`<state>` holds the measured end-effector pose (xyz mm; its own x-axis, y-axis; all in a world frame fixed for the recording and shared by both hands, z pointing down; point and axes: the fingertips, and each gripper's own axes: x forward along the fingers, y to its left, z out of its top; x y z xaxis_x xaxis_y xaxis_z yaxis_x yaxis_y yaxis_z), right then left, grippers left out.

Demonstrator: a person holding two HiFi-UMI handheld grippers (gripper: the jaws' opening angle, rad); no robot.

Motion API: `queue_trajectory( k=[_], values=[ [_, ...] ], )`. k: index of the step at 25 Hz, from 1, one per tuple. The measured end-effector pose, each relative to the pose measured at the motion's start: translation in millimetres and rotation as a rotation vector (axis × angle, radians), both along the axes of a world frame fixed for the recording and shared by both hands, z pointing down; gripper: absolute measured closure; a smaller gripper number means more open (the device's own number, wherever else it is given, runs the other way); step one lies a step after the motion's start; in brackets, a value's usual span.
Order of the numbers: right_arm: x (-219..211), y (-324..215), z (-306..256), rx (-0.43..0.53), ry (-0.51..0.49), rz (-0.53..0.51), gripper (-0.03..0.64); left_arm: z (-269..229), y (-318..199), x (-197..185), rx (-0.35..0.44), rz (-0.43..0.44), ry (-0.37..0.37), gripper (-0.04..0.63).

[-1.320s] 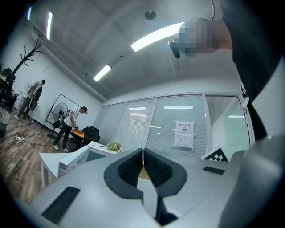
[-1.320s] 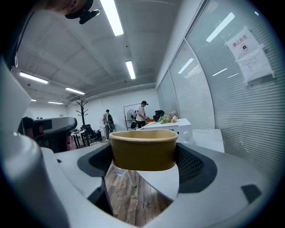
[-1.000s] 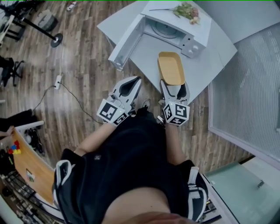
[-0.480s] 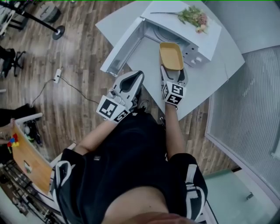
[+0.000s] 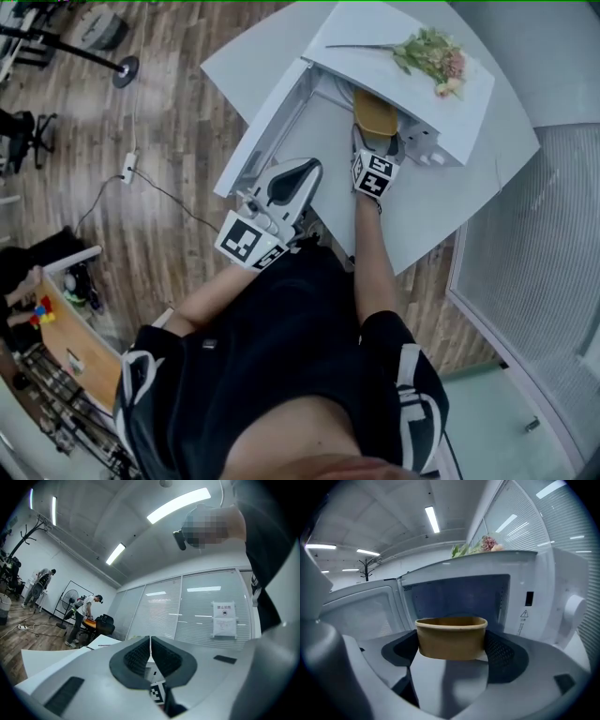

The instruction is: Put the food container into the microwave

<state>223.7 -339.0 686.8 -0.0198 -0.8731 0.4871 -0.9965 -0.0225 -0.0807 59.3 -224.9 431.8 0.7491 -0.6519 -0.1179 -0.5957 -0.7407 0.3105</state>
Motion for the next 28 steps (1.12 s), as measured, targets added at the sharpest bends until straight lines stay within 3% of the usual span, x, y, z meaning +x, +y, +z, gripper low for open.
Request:
queue_trajectory(
  k=[10,28],
  values=[
    [12,-57,55,-0.093,0.02,0.027,0.155,14,-43,4,-0.034,0.002,-0.011,0.566],
    [17,-100,73,-0.11,0.025,0.037,0.152,25,-58,-6,-0.057,-0.014,-0.017,0.566]
  ],
)
